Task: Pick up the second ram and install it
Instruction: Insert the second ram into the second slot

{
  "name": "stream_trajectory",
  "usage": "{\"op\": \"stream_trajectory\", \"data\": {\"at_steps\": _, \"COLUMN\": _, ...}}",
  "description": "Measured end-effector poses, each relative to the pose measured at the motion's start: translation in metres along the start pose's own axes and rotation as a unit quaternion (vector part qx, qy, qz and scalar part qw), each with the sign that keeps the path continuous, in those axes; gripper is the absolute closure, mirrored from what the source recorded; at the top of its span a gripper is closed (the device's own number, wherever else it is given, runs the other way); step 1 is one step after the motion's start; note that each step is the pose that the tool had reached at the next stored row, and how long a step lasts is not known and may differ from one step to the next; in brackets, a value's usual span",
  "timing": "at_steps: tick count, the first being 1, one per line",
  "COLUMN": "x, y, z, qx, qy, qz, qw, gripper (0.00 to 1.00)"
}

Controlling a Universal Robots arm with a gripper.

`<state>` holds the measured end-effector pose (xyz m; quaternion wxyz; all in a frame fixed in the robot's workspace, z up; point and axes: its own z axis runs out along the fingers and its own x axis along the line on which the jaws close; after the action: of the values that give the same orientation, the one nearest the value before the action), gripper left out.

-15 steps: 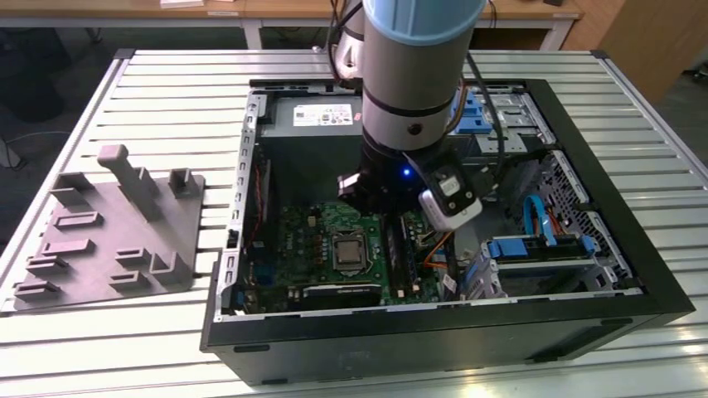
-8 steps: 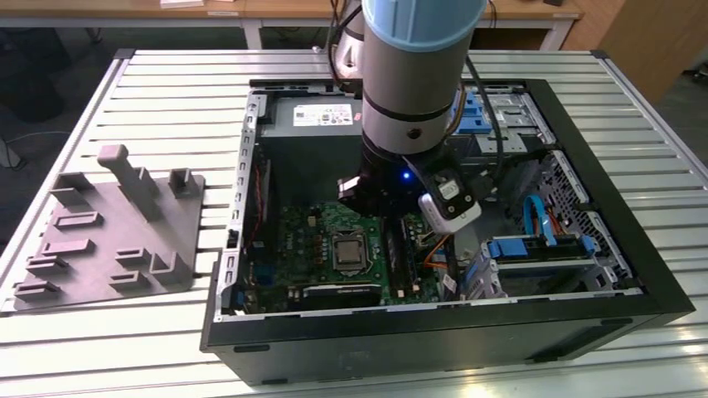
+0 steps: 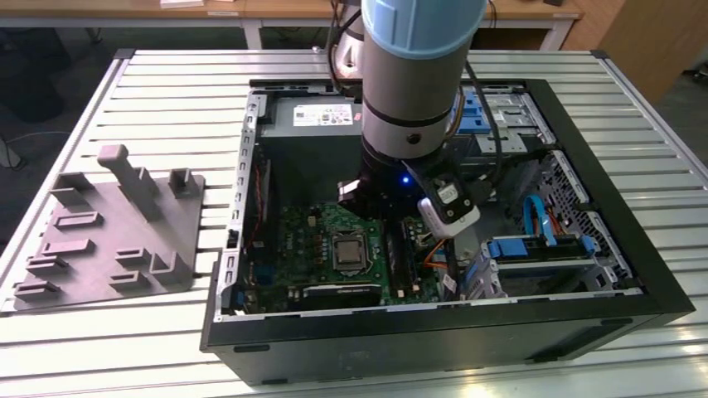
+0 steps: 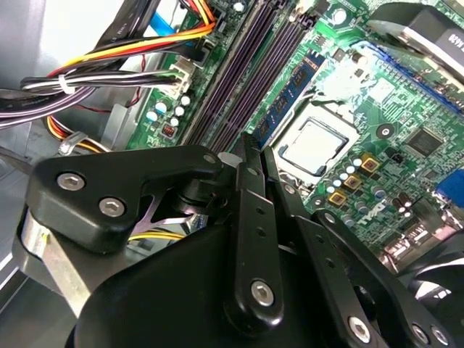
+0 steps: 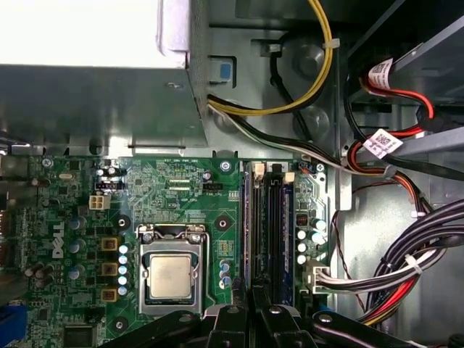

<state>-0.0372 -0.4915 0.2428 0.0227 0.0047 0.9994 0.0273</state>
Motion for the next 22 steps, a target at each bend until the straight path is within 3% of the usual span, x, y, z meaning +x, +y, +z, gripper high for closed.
{"op": "stream_trajectory", "data": {"at_steps": 22, "x": -0.0019, "y": -0.0023, "z": 0.0239, "qx": 0.0002, "qy": -0.0002, "qz": 0.004, "qw": 1.0, "gripper": 0.86}}
